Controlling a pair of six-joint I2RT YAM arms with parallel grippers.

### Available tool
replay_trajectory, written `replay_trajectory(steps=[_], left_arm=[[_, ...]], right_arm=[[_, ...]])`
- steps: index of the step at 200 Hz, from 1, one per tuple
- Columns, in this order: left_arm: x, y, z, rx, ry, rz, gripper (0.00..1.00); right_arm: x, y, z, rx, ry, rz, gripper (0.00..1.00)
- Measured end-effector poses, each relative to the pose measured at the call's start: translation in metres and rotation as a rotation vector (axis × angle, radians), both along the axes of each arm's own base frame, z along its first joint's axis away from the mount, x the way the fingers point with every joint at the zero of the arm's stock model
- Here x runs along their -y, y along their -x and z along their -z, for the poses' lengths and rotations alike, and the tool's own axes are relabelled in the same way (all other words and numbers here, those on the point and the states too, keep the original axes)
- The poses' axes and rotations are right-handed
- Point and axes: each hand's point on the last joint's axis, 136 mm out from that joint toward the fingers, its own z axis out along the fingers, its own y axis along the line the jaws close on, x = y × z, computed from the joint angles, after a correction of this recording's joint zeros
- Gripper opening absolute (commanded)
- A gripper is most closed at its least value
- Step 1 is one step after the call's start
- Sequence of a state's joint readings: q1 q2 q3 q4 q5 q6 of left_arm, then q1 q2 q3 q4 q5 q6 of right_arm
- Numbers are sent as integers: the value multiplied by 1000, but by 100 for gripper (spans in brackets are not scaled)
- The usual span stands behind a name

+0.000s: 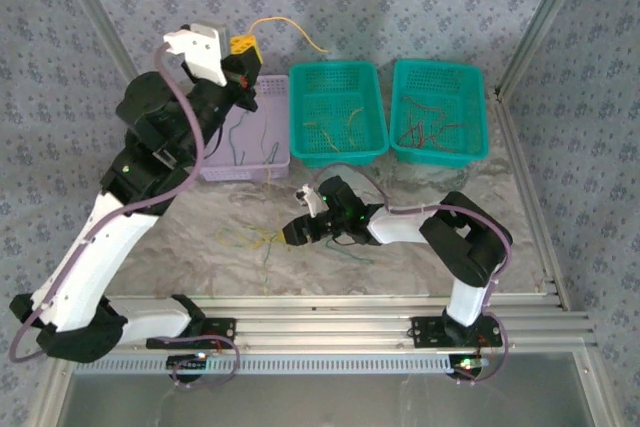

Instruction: Untangle the cables

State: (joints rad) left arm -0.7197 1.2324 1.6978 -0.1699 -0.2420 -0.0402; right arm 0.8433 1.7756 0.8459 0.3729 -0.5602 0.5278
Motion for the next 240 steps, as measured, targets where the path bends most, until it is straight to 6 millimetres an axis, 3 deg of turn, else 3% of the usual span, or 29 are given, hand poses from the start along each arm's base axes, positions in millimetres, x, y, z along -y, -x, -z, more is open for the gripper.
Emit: replay_trajectory(steps=[57,125,143,171,179,196,207,225,240], left_arm=[[10,-48,21,-26,-39,-86,0],[11,-61,43,-82,-29,-107,0],[11,-61,44,-86,-19,-109,0],[9,-62,45,-93,-9,-110,0],[9,-62,46,-96,-8,-110,0],[9,-61,48,-101,-5,-109,0],[8,-60,49,-104,-4,-109,0],[5,-57,54,-111,-7,-109,0],[3,-54,62,-122,-17,-110,17]], right_arm=[[11,0,2,39,57,37,53],[-3,20,-66,303,-74,-19,57],[-8,12,-61,305,-57,-11,56],[-18,-4,-37,277,-10,7,54],[-18,-6,-30,266,3,11,45],[-17,-8,-24,252,14,24,13],[-18,-10,-27,257,7,35,0],[-16,-14,-36,272,-2,54,0],[-8,-19,-58,311,-19,84,0]])
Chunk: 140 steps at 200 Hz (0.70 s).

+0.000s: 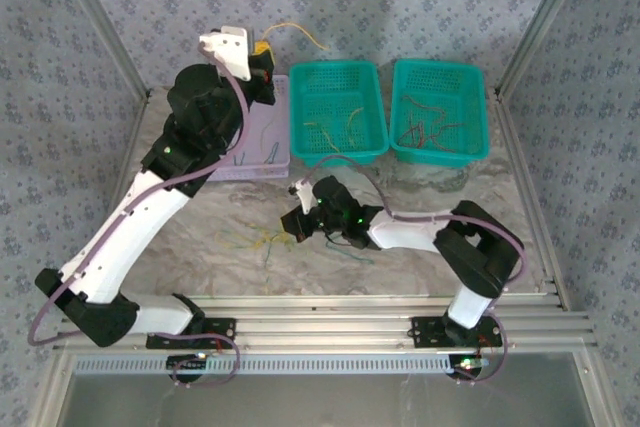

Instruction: Untangle the cables

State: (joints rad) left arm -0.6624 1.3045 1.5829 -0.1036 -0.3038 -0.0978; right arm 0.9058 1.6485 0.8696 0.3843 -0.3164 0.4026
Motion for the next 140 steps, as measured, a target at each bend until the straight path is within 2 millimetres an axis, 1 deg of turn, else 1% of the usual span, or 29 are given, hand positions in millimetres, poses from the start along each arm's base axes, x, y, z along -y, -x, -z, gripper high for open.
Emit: replay_trajectory(steps=[4,10,14,19,28,44,53,61,73,82,101,119,140], left_arm=[[-1,1,3,-6,1,-1,24],[-2,1,7,-16,4,-2,37],[-3,2,11,-20,-6,-3,45],[-3,2,15,-31,-3,-4,51],[-5,3,25,-49,-8,-5,56],[-8,4,44,-89,-9,-12,66],[-9,4,57,-115,-15,-15,68],[-10,4,68,-140,-16,-19,69],[-11,4,84,-184,-10,-21,72],[-11,4,96,-215,-2,-22,73],[-9,7,121,-284,33,-10,77],[-2,10,148,-357,63,19,81],[4,17,183,-443,85,51,82]], right_arm=[[2,-1,-7,11,-10,7,0],[8,-5,-22,35,-29,23,0],[13,-7,-34,54,-49,35,0],[18,-10,-48,74,-71,47,0],[33,-18,-78,119,-122,81,0],[60,-31,-123,193,-198,144,0],[75,-35,-144,229,-232,174,0],[85,-37,-157,250,-250,193,0],[92,-36,-168,262,-261,199,0],[93,-34,-172,261,-263,195,0],[94,-33,-174,244,-252,185,0],[96,-35,-176,235,-247,183,0],[100,-36,-179,233,-244,189,0]])
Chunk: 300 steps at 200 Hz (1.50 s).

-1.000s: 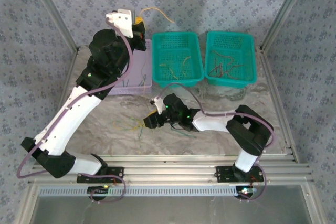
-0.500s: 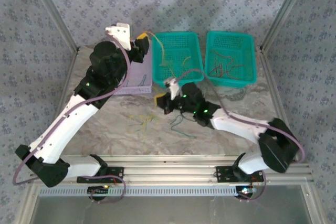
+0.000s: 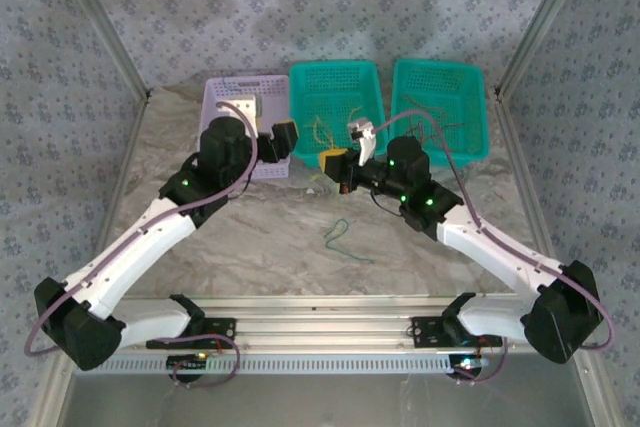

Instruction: Untangle the cables

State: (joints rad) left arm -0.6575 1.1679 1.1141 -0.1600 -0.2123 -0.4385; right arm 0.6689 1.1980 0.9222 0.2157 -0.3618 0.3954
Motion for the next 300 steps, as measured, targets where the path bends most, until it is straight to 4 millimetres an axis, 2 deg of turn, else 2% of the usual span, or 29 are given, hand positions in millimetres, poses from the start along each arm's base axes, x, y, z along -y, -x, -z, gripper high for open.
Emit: replay_trajectory(steps=[32,55,100,150,220,238,300], left_arm=[[7,18,48,-116,38,52,82],[2,36,74,-172,83,65,82],[-10,63,102,-229,169,74,82],[0,71,120,-292,262,115,83],[11,68,106,-283,366,140,84],[13,67,103,-278,402,149,81],[22,67,118,-336,482,177,80]], right_arm=[[5,4,-8,3,-13,-6,0],[5,8,-18,19,-29,-18,0],[7,14,-31,33,-54,-33,0],[10,20,-45,58,-72,-37,0],[6,33,-55,69,-94,-99,0],[2,38,-56,62,-101,-122,0],[-3,46,-60,72,-115,-152,0]])
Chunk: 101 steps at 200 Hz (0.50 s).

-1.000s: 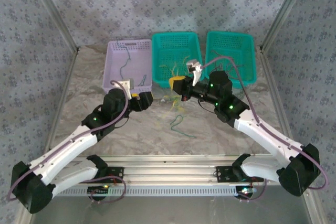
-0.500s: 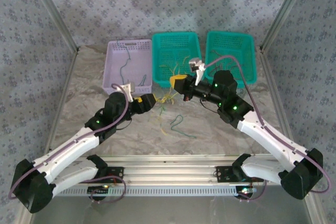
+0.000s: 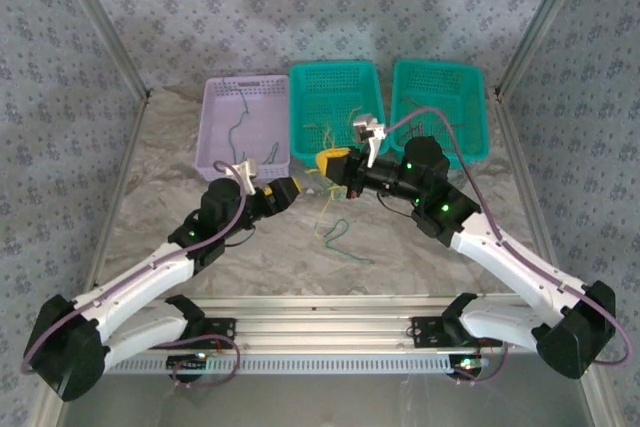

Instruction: Untangle the cables

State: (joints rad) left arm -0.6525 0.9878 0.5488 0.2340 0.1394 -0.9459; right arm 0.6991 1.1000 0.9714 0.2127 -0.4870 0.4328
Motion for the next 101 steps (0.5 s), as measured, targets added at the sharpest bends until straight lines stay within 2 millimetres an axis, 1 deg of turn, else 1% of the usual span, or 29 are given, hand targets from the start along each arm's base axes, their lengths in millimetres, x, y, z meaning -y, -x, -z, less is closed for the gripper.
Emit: replay_trajectory(steps=[47,56,74,91,101], left_arm=[[3,-2,-4,0,43,-3,79],[3,-2,-4,-2,50,-4,76],[3,-2,-2,-12,58,-7,64],[3,-2,-2,-22,74,-10,56],[3,-1,-1,-22,77,-7,53]], right_arm=[[0,0,-1,1,-1,-2,0],[-1,0,-1,2,-2,-3,0],[-3,2,-2,5,-9,-14,0],[-6,3,-3,4,-13,-23,0],[-8,4,-3,4,-14,-29,0]])
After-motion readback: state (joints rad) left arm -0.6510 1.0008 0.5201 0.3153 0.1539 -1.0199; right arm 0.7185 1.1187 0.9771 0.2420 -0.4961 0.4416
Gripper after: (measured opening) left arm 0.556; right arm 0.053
